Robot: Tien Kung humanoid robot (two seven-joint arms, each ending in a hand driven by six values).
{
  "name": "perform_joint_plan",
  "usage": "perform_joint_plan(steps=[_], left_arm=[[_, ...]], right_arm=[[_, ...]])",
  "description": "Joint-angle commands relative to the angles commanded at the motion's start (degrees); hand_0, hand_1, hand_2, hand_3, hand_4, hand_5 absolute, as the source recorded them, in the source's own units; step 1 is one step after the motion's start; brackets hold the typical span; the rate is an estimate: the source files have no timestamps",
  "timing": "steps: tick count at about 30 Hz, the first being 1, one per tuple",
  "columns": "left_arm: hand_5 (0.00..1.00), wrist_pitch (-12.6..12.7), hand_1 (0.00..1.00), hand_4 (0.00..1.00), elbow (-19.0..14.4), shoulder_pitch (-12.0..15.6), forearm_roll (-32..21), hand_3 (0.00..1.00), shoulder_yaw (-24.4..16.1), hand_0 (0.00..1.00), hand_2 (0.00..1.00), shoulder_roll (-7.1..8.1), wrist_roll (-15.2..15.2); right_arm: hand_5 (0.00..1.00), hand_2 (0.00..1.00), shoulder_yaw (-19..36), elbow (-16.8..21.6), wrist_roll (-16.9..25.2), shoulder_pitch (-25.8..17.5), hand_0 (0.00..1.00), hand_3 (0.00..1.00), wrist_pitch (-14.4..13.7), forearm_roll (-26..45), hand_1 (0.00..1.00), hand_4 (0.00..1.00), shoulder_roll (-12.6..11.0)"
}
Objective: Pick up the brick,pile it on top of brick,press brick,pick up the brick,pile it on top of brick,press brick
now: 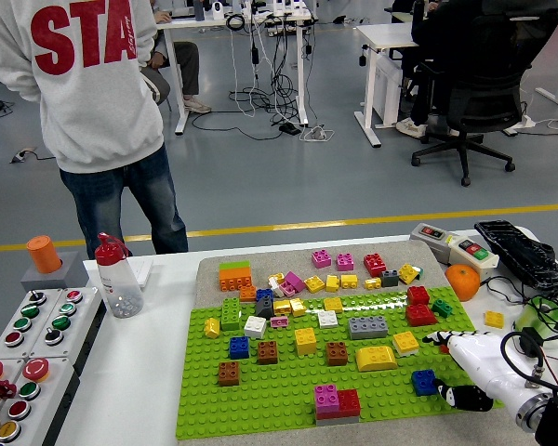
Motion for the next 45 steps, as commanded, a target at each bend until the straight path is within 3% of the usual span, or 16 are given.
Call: perform_joint_plan(steps=[18, 36, 37, 45], left_arm=[[0.998, 0.1, 0.677, 0.300, 0.0, 0.1, 0.4, 0.572, -0.2, 0.651, 0.704, -0.09, 0.1], [0.998, 0.0, 0.679, 0.298, 0.0, 0.3, 0.4, 0.572, 0.0, 0.651, 0.704, -0.15, 0.3], [0.998, 0.0, 0.677, 0.298, 0.0, 0.3, 0.4, 0.572, 0.0, 0.650, 0.704, -0.14, 0.3], [0.998, 0.0, 0.678, 0.297, 0.0, 0.1, 0.1, 0.572, 0.1, 0.651, 0.704, -0.12, 0.3]], right_arm=[[0.145, 0.754, -1.1, 1.0, -0.6, 0.1, 0.692, 0.779, 2.2, 0.7, 0.733, 0.644, -0.1], [0.148, 0.733, -3.3, -1.8, -0.6, 1.3, 0.682, 0.758, 1.1, 0.5, 0.724, 0.636, 0.9], [0.152, 0.692, -3.4, -1.8, -0.7, 1.4, 0.666, 0.713, 0.9, 0.5, 0.698, 0.632, 1.0], [0.153, 0.656, -4.1, -2.5, -0.8, 1.8, 0.649, 0.675, 0.3, 0.4, 0.661, 0.623, 1.4]])
